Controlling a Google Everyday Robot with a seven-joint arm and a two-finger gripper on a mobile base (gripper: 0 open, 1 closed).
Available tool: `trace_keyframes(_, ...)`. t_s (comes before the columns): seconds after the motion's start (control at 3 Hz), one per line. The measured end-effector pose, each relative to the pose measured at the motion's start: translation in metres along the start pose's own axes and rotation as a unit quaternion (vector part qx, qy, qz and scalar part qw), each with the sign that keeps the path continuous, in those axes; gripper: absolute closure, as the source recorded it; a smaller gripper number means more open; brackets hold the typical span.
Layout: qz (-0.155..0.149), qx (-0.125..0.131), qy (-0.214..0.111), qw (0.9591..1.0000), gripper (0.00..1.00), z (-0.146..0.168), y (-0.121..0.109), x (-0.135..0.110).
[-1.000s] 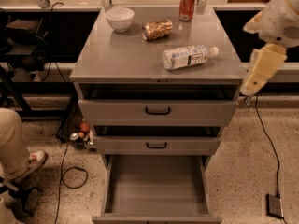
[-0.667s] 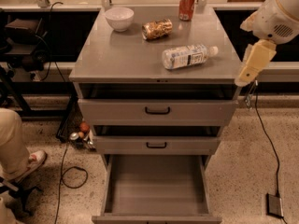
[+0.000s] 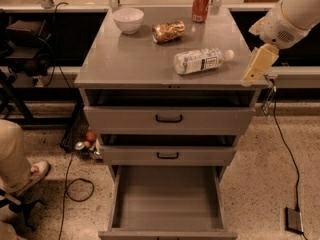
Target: Place blue plastic bottle into bottom drawer
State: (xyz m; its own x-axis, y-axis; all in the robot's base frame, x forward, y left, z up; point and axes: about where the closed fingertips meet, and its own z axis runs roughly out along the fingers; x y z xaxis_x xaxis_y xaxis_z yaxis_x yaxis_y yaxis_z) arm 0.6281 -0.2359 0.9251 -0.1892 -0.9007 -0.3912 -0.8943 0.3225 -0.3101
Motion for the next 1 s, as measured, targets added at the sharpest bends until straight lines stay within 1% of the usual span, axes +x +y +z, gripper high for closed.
trace_keyframes(0.33, -0.022, -0.001, -0.012, 0.9997, 0.0, 0.011, -0.012, -0.007)
trace_keyframes(0.67, -0.053, 0.0, -0.033, 0.9981, 0.0, 0.033, -0.036, -0.016)
trace_keyframes(1.0, -0.062, -0.004, -0.052, 0.9967, 0.0, 0.057, -0.053, -0.022)
